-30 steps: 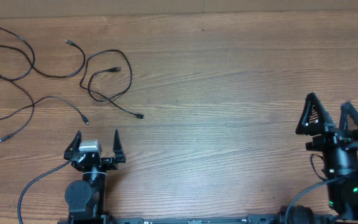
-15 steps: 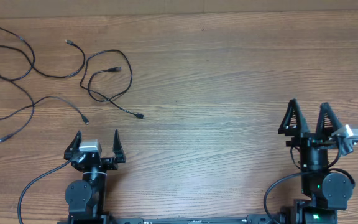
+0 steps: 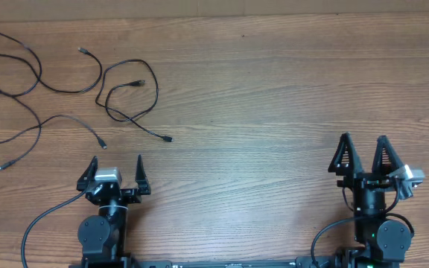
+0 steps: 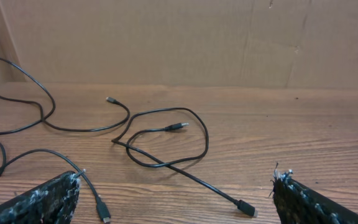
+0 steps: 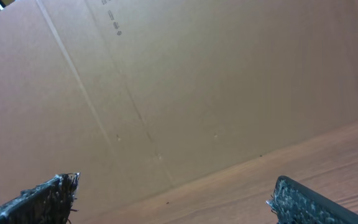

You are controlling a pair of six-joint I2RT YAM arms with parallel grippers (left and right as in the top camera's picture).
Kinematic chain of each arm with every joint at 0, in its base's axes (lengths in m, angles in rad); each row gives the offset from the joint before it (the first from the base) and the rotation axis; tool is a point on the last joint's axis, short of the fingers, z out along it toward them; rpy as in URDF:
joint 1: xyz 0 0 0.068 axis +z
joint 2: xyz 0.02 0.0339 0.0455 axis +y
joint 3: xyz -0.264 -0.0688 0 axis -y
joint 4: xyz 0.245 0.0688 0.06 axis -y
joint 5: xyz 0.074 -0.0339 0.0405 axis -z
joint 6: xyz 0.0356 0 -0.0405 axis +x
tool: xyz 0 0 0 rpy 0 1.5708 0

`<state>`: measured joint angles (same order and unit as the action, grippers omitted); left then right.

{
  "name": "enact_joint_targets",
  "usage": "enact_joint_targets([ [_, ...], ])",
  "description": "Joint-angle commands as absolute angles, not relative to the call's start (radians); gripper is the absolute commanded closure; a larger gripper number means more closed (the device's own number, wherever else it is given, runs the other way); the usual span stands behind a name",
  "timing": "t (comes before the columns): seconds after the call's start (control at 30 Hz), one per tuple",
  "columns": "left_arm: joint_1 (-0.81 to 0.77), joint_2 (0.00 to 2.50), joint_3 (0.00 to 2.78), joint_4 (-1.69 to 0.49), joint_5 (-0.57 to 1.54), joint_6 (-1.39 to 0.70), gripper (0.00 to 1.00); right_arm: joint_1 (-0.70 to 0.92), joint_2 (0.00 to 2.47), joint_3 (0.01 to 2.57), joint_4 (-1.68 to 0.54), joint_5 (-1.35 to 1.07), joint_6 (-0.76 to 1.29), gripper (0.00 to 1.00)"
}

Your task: Untangle cables

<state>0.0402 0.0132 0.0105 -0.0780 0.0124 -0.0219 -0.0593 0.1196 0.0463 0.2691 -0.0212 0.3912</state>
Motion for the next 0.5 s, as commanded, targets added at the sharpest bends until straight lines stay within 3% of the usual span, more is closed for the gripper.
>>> enact_joint_targets([
  [0.0, 0.046, 0.004, 0.004, -0.076, 0.02, -0.006, 0.01, -0.062, 0.08, 0.009, 0.268, -0.011, 0.384, 0.0],
  [0.47, 0.046, 0.004, 0.004, -0.076, 0.02, -0.006, 0.01, -0.063, 0.003, 0.007, -0.027, 0.009, 0.282, 0.0],
])
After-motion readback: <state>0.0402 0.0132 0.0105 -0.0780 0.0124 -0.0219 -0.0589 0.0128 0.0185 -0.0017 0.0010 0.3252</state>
